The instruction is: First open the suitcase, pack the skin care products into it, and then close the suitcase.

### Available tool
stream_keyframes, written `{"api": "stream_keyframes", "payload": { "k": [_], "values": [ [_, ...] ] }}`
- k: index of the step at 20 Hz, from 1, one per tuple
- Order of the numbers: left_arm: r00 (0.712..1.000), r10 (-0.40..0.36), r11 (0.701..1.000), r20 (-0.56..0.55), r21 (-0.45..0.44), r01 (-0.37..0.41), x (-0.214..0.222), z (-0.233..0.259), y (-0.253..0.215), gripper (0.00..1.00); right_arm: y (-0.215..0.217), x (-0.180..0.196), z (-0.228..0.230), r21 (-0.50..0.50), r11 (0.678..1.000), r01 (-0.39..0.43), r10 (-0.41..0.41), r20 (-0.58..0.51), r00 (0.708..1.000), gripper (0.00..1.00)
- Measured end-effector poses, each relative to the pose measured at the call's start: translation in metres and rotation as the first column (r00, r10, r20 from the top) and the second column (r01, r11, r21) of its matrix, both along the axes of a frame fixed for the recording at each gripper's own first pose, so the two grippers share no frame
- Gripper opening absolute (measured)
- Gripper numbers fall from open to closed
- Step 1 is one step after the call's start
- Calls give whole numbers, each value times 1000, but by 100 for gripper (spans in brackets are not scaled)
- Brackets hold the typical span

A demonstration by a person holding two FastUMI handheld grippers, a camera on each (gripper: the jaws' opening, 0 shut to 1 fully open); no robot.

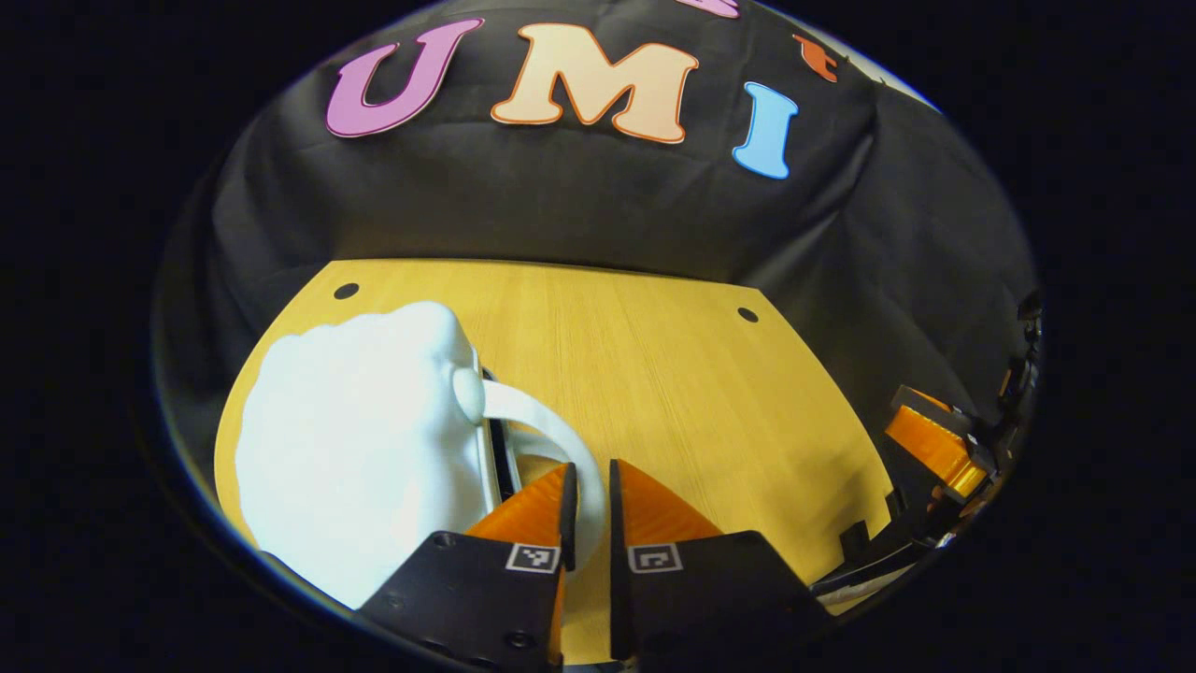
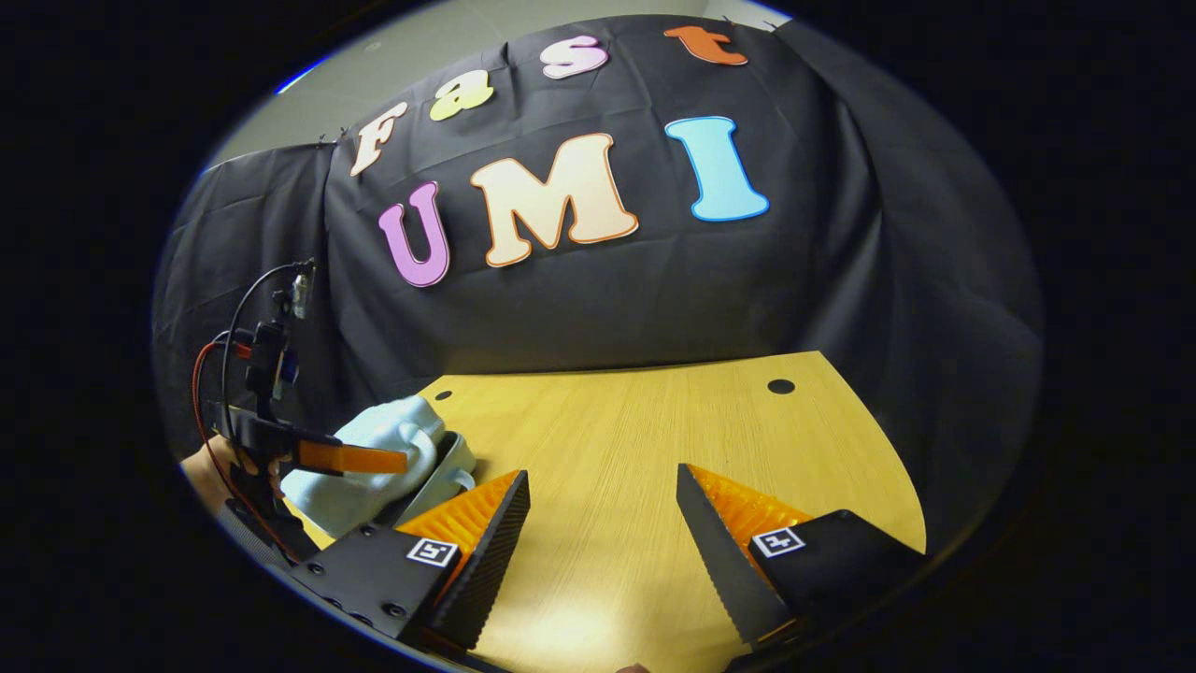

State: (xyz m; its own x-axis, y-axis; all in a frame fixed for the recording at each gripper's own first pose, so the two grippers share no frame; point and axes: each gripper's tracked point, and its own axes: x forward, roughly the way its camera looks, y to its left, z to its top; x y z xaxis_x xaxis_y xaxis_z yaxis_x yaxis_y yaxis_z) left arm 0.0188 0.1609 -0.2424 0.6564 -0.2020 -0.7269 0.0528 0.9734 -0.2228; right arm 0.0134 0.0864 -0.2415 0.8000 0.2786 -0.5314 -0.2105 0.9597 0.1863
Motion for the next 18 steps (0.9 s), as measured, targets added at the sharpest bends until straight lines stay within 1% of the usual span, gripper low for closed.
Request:
{"api": "stream_keyframes", "payload": {
  "k": [1,2,4,5,6,8,9,10,11,12,13,14,15,16,17,18],
  "values": [
    [1000,7,1000,26,-7,-7,4,5,-5,15,0,1,4,-8,1000,-12,12,12,1000,98],
    [998,21,1000,59,-5,-21,6,13,-7,29,-1,3,9,-18,1000,-23,24,28,999,98],
    [987,59,997,148,35,-65,11,35,-6,73,-3,8,25,-29,999,-39,41,76,996,98],
    [975,84,992,204,76,-102,14,49,-1,73,-4,11,35,-35,999,-40,43,108,993,98],
    [957,109,982,269,123,-146,19,66,6,83,-5,15,49,-42,998,-37,43,148,988,98],
    [905,141,944,402,219,-245,23,105,22,95,-3,24,79,-50,999,-22,33,240,970,98],
    [878,146,923,455,257,-286,22,126,27,95,0,27,96,-48,999,-10,24,282,959,98],
    [854,143,908,501,277,-314,16,142,24,95,3,29,112,-46,999,3,12,324,946,98],
    [836,132,903,532,284,-323,12,156,20,95,7,31,127,-42,999,24,-7,361,933,98],
    [813,123,909,569,264,-323,12,173,13,95,11,32,141,-37,998,43,-26,391,920,98],
    [808,117,923,578,237,-304,11,180,5,94,17,32,151,-25,998,63,-47,409,911,94],
    [807,108,938,581,209,-277,6,188,-4,94,24,31,160,-14,997,76,-64,418,906,97],
    [803,104,949,587,182,-256,3,196,-8,94,32,29,167,-6,996,85,-74,427,901,94],
    [793,96,956,601,167,-242,4,205,-8,94,39,26,174,-6,996,94,-82,436,896,97],
    [782,94,959,617,156,-238,5,215,-5,94,44,23,180,-14,995,103,-86,442,893,97],
    [777,90,962,623,149,-231,5,219,-2,94,49,20,186,-23,994,111,-89,452,888,94]
  ]
}}
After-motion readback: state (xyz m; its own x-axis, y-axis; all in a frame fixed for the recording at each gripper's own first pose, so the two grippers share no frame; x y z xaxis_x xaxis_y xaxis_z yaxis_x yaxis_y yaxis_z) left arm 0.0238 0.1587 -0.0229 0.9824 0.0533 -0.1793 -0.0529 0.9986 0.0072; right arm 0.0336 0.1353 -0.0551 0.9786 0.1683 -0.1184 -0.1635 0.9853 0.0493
